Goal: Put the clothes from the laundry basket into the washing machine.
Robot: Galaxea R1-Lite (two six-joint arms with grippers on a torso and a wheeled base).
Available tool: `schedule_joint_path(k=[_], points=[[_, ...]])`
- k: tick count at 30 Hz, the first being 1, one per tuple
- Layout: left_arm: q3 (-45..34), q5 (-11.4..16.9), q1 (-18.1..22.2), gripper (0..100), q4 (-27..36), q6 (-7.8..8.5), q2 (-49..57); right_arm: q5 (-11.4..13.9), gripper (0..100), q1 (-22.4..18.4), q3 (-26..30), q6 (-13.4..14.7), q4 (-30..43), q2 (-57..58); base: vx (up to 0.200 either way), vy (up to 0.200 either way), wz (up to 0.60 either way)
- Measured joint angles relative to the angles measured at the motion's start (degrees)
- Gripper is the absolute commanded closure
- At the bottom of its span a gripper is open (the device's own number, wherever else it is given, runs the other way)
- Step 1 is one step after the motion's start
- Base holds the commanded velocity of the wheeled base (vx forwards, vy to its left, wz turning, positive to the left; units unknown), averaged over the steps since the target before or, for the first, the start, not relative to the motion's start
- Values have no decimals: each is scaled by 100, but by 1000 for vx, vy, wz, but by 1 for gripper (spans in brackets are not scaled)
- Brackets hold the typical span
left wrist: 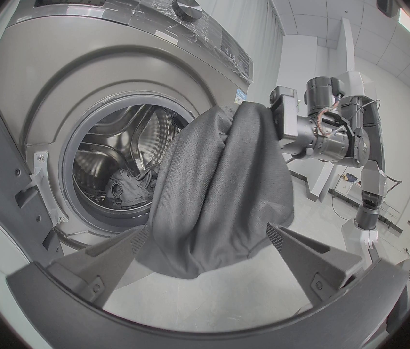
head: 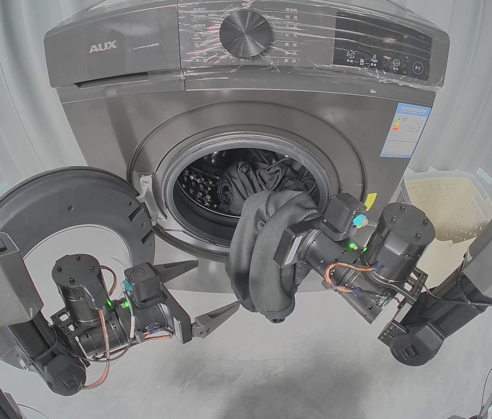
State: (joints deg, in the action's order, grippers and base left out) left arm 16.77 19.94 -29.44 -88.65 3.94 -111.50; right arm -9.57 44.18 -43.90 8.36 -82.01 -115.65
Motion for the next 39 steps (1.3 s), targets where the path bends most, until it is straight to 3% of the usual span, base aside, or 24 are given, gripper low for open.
schedule_joint_path(k=[26,36,37,39], points=[[422,50,-82,0,-4,-61,-650,-6,100,1080,506,91,-62,127,0,0,0],[1037,50,-107,0,-9,-50,-1093,-9,100,1213,647,121,-73,179,0,0,0],[1084,44,-101,100,-9,-57,-1106,-9,100,1213,663,121,-73,187,0,0,0],[1169,30,-82,100,-13,-74,-1128,-9,100,1213,702,127,-76,210,0,0,0]])
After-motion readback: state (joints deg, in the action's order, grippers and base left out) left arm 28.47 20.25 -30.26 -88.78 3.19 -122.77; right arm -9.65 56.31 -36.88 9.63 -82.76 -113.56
